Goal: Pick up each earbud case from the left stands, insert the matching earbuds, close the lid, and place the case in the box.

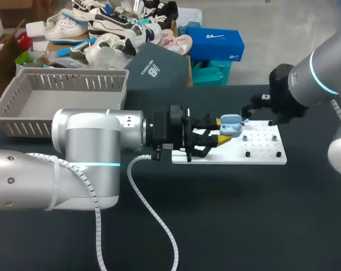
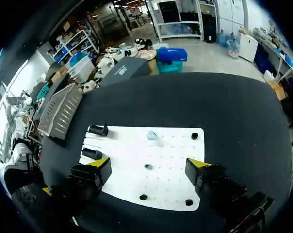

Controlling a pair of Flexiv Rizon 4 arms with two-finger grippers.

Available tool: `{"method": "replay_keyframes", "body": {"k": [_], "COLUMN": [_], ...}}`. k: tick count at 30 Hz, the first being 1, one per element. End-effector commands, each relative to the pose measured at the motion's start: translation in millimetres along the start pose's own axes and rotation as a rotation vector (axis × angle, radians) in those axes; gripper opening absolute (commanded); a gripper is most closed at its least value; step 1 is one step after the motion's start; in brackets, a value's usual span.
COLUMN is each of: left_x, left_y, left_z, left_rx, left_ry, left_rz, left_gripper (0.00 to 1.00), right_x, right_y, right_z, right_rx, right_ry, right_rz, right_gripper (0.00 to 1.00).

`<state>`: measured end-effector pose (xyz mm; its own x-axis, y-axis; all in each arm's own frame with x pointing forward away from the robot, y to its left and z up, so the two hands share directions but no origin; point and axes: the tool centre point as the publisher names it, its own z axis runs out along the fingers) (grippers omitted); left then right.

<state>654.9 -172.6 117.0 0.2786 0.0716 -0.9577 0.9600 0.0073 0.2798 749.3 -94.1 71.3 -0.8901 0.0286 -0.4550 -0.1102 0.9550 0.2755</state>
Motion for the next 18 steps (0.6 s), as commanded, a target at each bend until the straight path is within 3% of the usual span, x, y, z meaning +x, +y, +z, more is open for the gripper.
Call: {"method": "replay_keyframes", "body": {"k": [1,8,12,18], "left_x": [0.7,0.7,0.7,0.7], "left_y": [-0.6,-0.6,-0.6,-0.6], "left_z": [0.2,0.2,0.2,0.2], "left_rx": [-0.003,-0.003,-0.003,-0.003], "left_ry": [-0.002,-0.002,-0.002,-0.002], "left_rz": [0.001,0.001,0.001,0.001], "left_gripper": [0.0,0.0,0.0,0.0], "right_x": [-0.8,1.0,-1.1,-7.5], "right_y": [3.1,3.4,1.3,3.5], "right_z": [10.6,23.0,31.2,38.9], "right_rx": [-0.002,0.014,0.002,0.008], "right_ry": [0.024,0.038,0.048,0.063], "right_rz": [0.01,0.038,0.063,0.108], "right_gripper": [1.0,1.0,0.87,0.82]}}
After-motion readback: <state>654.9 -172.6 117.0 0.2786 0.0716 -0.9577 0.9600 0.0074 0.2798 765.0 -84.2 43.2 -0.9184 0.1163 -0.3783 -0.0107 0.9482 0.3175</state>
